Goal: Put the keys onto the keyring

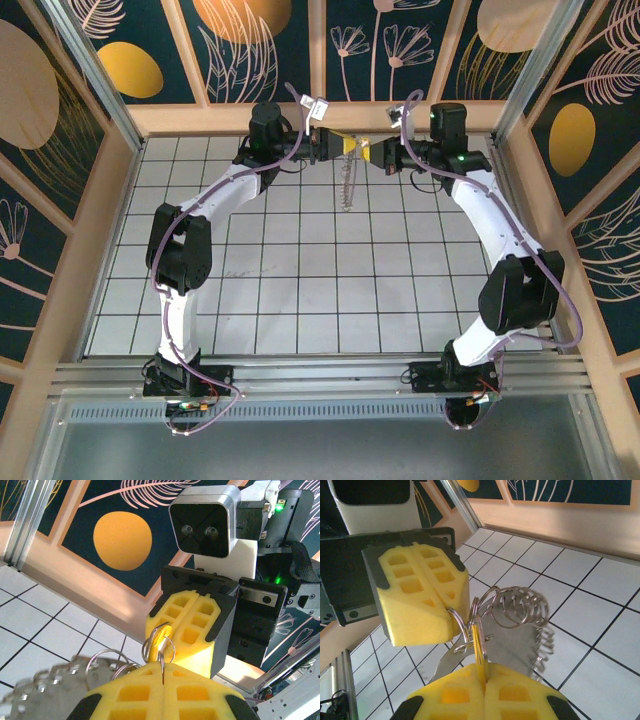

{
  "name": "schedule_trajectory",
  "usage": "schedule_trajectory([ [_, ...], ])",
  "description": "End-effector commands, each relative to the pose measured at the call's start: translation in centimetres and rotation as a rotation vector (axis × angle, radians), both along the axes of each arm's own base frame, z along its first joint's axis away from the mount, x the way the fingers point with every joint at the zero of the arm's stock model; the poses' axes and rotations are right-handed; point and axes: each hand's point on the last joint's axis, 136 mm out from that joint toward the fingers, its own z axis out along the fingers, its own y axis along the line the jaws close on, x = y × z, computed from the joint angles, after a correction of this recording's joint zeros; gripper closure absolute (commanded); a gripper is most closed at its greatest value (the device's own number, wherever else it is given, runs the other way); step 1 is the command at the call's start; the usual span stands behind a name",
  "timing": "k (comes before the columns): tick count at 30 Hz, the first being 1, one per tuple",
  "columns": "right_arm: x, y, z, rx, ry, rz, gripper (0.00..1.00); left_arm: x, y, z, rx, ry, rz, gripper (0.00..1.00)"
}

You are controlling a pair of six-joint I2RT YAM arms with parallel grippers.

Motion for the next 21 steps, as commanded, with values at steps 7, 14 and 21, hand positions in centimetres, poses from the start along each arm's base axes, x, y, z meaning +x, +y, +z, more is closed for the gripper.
schedule_trajectory([
  [7,1.0,-0.2,2.7,-0.033,-0.085,-0.022,1.0,-1.0,0.4,2.2,-0.022,-0.066,-0.014,1.0],
  [14,1.0,-1.1,1.4,-0.087,-0.079,-0.074,1.0,-1.0,0.4,2.2,-0.022,-0.068,-0.009,1.0],
  [21,1.4,-1.7,0.7,-0.117,-0.07,-0.112,1.0,-1.0,0.5,2.2,-0.023,-0.07,-0.005,1.0],
])
